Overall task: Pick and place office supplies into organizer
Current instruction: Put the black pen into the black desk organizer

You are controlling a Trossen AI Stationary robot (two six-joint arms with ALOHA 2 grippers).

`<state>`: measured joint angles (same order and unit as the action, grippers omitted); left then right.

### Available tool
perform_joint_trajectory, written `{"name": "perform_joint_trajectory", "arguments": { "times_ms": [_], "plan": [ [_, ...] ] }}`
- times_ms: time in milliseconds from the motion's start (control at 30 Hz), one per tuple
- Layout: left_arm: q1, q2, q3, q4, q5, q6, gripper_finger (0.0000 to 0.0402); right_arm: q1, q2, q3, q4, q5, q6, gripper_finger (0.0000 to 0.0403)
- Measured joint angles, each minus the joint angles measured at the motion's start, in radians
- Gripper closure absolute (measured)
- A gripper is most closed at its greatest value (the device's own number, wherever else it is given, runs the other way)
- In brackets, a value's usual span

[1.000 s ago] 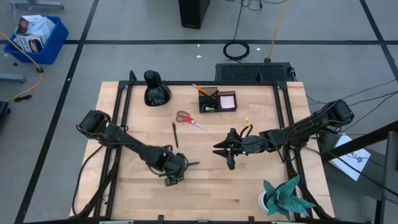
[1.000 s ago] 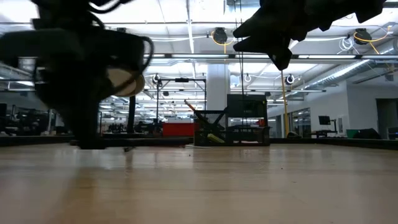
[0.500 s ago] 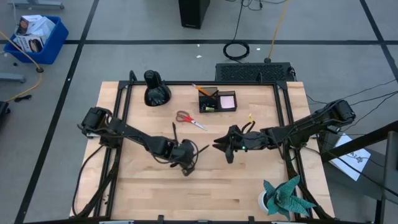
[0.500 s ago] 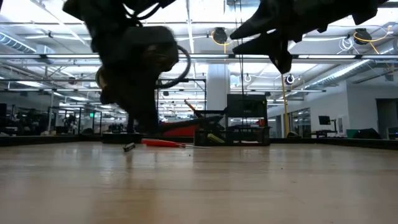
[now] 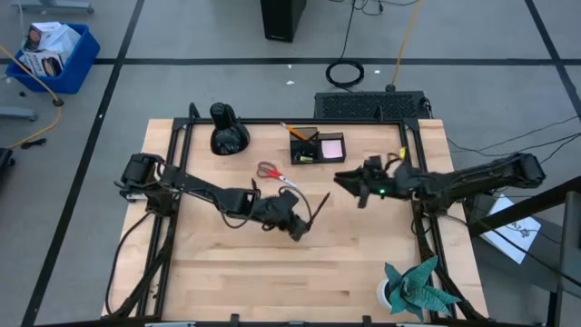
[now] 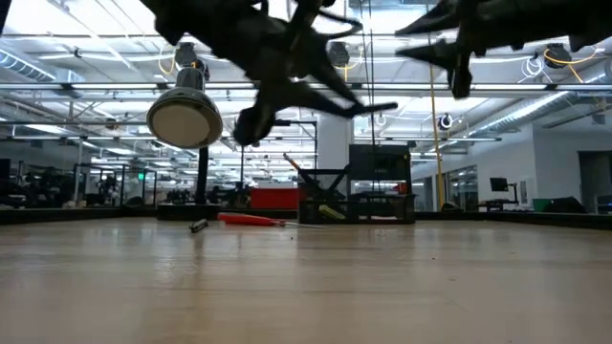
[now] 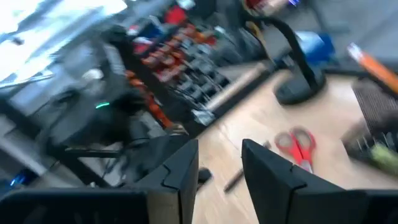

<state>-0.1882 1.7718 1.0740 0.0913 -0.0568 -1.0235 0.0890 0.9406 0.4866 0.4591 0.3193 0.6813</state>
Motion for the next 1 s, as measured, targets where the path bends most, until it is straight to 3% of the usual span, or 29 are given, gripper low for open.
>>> {"name": "perform_joint_trajectory", "arguments": {
  "times_ms": [100,267,467,633,900,1000],
  "plan": [
    [0.030,0.000,0.000,0.131,0.044,-0.057,0.0360,0.002,-0.102,-0.023,0.009,-0.061,-0.135,0.0289],
    [0.067,0.000,0.000,0.323,0.113,-0.179,0.0360,0.023,-0.186,-0.026,-0.022,-0.068,-0.354,0.0289],
    [0.090,0.000,0.000,0.405,0.174,-0.297,0.0360,0.040,-0.203,-0.025,-0.114,-0.060,-0.617,0.0289],
    [0.100,0.000,0.000,0.407,0.288,-0.414,0.0360,0.086,-0.200,0.009,-0.178,-0.057,-0.886,0.0282],
    [0.108,0.000,0.000,0.431,0.337,-0.529,0.0360,0.220,-0.205,0.113,-0.292,0.139,-1.342,0.0240],
    [0.121,0.000,0.000,0.429,0.341,-0.559,0.0360,0.271,-0.205,0.166,-0.396,0.159,-1.398,0.0219]
  ]
}}
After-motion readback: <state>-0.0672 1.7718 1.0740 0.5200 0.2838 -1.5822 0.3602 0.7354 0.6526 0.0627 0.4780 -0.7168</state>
